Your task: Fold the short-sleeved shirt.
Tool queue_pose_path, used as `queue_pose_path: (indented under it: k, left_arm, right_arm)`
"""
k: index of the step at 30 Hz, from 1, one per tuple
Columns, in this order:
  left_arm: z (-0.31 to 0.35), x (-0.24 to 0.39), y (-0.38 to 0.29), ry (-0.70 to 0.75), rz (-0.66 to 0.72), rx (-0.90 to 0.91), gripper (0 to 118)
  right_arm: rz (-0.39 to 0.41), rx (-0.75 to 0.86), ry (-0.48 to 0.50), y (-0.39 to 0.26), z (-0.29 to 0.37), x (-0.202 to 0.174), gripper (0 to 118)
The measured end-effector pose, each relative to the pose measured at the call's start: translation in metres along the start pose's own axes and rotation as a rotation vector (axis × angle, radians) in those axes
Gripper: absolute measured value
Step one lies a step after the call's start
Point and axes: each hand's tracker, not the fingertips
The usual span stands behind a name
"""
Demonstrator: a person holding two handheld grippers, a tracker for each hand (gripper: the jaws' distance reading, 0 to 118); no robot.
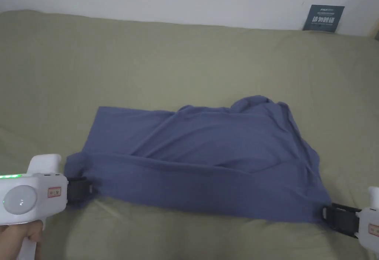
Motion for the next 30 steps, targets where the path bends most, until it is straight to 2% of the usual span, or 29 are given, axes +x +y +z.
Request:
queue_pose_path:
  k: [1, 3, 5, 7, 8, 9, 10, 11, 12, 16, 24, 26, 27, 28, 29, 30]
  left_arm:
    - [0.001, 0.002, 0.001, 0.004, -0.013, 0.01, 118]
    - [0.009, 0.006, 0.007, 0.055, -0.052, 0.09, 118]
    - [0.013, 0.009, 0.016, 0.056, -0.061, 0.099, 118]
    - [0.016, 0.012, 0.027, 0.032, -0.053, 0.111, 113]
    - [0.017, 0.014, 0.033, 0.023, -0.045, 0.118, 102]
    - [0.017, 0.016, 0.038, 0.023, -0.039, 0.129, 85]
    - [0.016, 0.019, 0.044, 0.021, -0.038, 0.134, 55]
    - [0.013, 0.021, 0.051, 0.018, -0.042, 0.135, 6]
    - [0.009, 0.023, 0.057, 0.019, -0.046, 0.131, 1]
    - [-0.011, 0.029, 0.09, 0.007, -0.04, 0.12, 1]
    - [-0.094, 0.032, 0.173, 0.064, -0.045, 0.081, 1]
    - [-0.118, 0.031, 0.19, 0.102, -0.037, 0.069, 6]
    - [-0.13, 0.028, 0.199, 0.105, -0.037, 0.052, 14]
    - [-0.141, 0.027, 0.206, 0.11, -0.019, 0.035, 33]
    - [-0.151, 0.026, 0.211, 0.115, -0.01, 0.036, 75]
    - [-0.16, 0.022, 0.215, 0.118, -0.008, 0.032, 105]
  right_arm:
    - [-0.003, -0.001, 0.007, 0.003, 0.001, 0.0, 118]
    - [-0.014, 0.036, 0.027, 0.011, 0.006, -0.002, 106]
    - [-0.013, 0.042, 0.018, 0.023, 0.006, -0.009, 106]
    - [-0.001, 0.066, 0.037, 0.034, 0.003, -0.018, 103]
    - [0.004, 0.072, 0.038, 0.041, 0.002, -0.023, 92]
    - [0.009, 0.083, 0.047, 0.047, 0.003, -0.03, 73]
    - [0.016, 0.093, 0.058, 0.053, 0.001, -0.035, 44]
    - [0.019, 0.107, 0.054, 0.059, -0.001, -0.041, 12]
    - [0.023, 0.113, 0.05, 0.066, -0.006, -0.046, 12]
    - [0.02, 0.093, 0.085, 0.094, -0.032, -0.061, 9]
    - [0.077, 0.073, 0.054, 0.152, -0.095, -0.08, 9]
    - [0.086, 0.067, 0.05, 0.161, -0.103, -0.081, 9]
    - [0.091, 0.064, 0.048, 0.165, -0.111, -0.082, 9]
    - [0.097, 0.06, 0.043, 0.168, -0.118, -0.083, 9]
    - [0.1, 0.059, 0.042, 0.168, -0.12, -0.079, 9]
    - [0.104, 0.058, 0.046, 0.17, -0.125, -0.078, 9]
